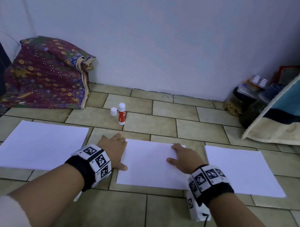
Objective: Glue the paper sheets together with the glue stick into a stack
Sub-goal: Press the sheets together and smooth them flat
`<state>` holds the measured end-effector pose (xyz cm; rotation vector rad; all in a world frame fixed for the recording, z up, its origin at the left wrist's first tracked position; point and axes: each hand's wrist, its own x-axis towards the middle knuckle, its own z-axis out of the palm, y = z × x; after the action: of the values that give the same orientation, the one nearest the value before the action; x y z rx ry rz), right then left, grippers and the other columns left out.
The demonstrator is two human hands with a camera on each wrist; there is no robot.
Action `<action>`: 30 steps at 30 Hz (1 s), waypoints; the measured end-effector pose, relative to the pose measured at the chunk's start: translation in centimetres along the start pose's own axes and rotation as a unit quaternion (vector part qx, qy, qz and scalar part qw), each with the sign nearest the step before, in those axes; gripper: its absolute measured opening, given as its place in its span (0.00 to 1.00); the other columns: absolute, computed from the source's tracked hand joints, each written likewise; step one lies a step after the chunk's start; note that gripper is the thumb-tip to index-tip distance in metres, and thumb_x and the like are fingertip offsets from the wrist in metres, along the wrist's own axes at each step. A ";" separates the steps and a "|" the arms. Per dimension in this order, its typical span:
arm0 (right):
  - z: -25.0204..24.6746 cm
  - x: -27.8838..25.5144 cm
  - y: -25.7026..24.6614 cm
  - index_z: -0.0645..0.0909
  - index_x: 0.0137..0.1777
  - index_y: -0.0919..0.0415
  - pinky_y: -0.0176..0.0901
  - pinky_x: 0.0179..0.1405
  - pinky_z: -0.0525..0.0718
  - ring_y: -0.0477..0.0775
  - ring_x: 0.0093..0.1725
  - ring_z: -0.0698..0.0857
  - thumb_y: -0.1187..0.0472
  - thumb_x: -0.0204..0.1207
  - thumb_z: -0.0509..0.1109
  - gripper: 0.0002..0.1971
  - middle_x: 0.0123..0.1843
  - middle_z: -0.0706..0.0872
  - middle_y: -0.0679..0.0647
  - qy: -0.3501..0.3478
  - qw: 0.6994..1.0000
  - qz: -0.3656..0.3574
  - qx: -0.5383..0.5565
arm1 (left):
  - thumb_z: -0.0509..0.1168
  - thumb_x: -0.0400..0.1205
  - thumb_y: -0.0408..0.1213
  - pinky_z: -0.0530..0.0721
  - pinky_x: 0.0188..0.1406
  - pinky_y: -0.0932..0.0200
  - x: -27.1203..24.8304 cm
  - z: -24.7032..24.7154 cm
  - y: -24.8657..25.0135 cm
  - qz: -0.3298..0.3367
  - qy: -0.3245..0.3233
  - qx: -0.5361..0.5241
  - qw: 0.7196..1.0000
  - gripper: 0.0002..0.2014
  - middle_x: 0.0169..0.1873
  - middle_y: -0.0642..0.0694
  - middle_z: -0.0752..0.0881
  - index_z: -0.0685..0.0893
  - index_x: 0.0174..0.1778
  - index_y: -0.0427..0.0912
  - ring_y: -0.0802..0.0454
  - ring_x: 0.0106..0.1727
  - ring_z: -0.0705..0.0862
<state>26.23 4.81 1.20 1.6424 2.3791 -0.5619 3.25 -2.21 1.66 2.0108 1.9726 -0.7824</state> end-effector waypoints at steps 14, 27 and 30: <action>-0.5 -0.2 -0.9 0.73 0.71 0.59 0.50 0.68 0.72 0.59 0.72 0.69 0.43 0.77 0.69 0.28 0.71 0.70 0.59 0.036 0.984 0.070 -0.162 | 0.52 0.77 0.73 0.65 0.72 0.44 -0.7 -0.3 0.4 0.003 0.056 -0.004 0.998 0.43 0.75 0.45 0.71 0.72 0.74 0.39 0.47 0.77 0.63; 2.1 0.9 -7.6 0.66 0.78 0.62 0.51 0.70 0.74 0.61 0.73 0.68 0.59 0.78 0.70 0.29 0.74 0.68 0.61 0.009 0.993 -0.113 -0.036 | 0.61 0.84 0.52 0.69 0.65 0.52 -1.2 -0.7 2.5 0.032 0.146 -0.069 0.986 0.22 0.66 0.45 0.77 0.74 0.67 0.41 0.46 0.68 0.72; 2.5 1.1 -8.9 0.66 0.78 0.62 0.51 0.71 0.73 0.61 0.74 0.68 0.65 0.77 0.71 0.30 0.75 0.67 0.60 0.012 0.988 -0.151 -0.033 | 0.66 0.79 0.57 0.68 0.72 0.48 -0.7 0.1 2.0 0.001 0.117 -0.118 0.986 0.37 0.76 0.45 0.67 0.63 0.78 0.40 0.47 0.77 0.65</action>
<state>17.44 1.95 0.25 1.2763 2.6543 -0.5075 5.22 -3.06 1.50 2.0380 2.0707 -0.3034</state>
